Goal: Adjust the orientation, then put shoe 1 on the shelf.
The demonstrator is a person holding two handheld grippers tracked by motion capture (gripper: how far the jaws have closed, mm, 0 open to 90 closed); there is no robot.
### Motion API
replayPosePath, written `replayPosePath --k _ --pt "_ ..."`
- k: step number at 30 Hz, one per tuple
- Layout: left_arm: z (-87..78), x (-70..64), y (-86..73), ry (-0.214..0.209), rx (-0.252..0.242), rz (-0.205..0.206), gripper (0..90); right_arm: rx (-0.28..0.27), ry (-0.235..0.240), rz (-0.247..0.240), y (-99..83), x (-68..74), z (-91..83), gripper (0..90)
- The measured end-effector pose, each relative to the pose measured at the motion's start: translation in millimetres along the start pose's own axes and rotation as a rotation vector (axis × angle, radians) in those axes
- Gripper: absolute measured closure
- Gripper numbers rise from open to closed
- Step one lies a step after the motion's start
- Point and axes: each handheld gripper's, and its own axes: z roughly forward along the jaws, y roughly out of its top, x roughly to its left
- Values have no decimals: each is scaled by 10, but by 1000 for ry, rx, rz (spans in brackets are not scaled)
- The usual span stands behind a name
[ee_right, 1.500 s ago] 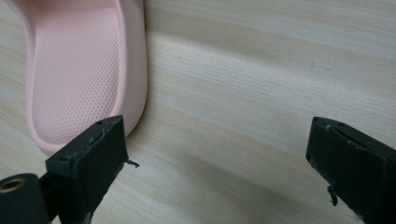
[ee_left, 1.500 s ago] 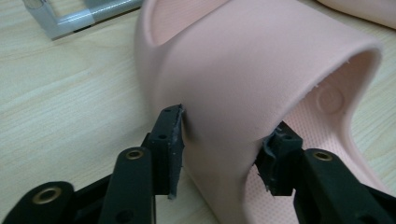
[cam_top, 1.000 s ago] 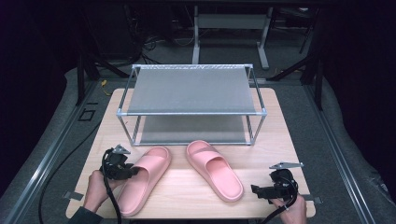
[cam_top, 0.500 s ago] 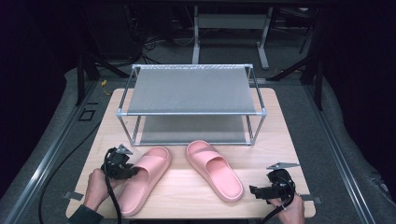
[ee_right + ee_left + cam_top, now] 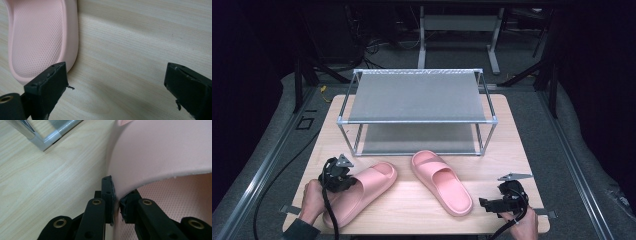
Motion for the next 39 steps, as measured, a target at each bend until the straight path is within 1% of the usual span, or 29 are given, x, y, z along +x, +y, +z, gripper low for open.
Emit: replayPosePath --k 2,3,4,5,7,8,10,12,13,14,16,17,18,19,20,21,22,23,24,25,26,27,28,29,31,33,34,36,39 --pt "-26 13 8 -5 -6 9 828 0 1 -1 0 0 0 46" --pt "-74 38 20 -13 -15 16 829 -3 -10 -4 1 0 -5 46" --pt "-74 38 20 -13 -15 16 829 -3 -10 -4 1 0 -5 46" --pt "-130 53 38 -17 -26 21 829 -11 -7 -8 2 -1 -17 45" --pt "-156 60 47 -25 -31 20 829 -12 -6 -9 4 -1 -21 45" --pt "-209 71 71 -29 -36 34 828 -14 1 -13 11 0 -34 45" --pt "-231 77 82 -33 -40 39 828 -20 -6 -21 18 3 -39 44" --pt "-271 92 107 -46 -46 58 828 -20 -1 -25 23 6 -40 44" --pt "-307 110 132 -54 -52 82 828 -15 3 -34 34 6 -44 42" --pt "-307 110 132 -54 -52 82 828 -15 3 -34 34 6 -44 42" --pt "-339 135 158 -71 -59 96 828 -22 -1 -44 43 11 -46 41" --pt "-359 151 179 -86 -68 114 828 -17 16 -53 53 6 -47 41" --pt "-359 151 179 -86 -68 114 827 -16 19 -56 56 8 -47 40" --pt "-369 163 193 -97 -73 121 827 -15 3 -59 60 12 -45 39" --pt "-392 185 226 -103 -79 148 827 -13 5 -61 63 13 -45 39" --pt "-392 185 226 -103 -79 148 827 -13 5 -61 63 13 -45 39" --pt "-402 197 244 -111 -84 161 827 -10 8 -69 69 12 -49 39" --pt "-417 223 283 -126 -93 190 827 -13 13 -74 76 8 -46 40" --pt "-417 223 283 -126 -93 190 827 -13 13 -74 76 8 -46 40" --pt "-421 235 303 -138 -96 206 827 -11 11 -76 80 7 -48 40" --pt "-428 246 343 -147 -97 239 827 -7 11 -79 86 -1 -48 40" --pt "-428 246 343 -147 -97 239 826 -7 11 -79 86 -1 -48 40" --pt "-431 250 384 -148 -92 268 826 -12 16 -75 84 -6 -47 40" --pt "-431 250 384 -148 -92 268 826 -12 16 -75 84 -6 -47 40" --pt "-439 258 428 -148 -86 295 826 -10 16 -76 81 -4 -39 40" --pt "-464 274 491 -149 -98 321 826 -8 12 -80 78 -4 -38 41" --pt "-464 274 491 -149 -98 321 826 -7 12 -80 78 -4 -40 40" --pt "-491 289 564 -146 -94 349 825 -3 12 -83 82 -5 -46 41" --pt "-504 301 609 -147 -96 359 825 -9 13 -89 92 -8 -57 41"
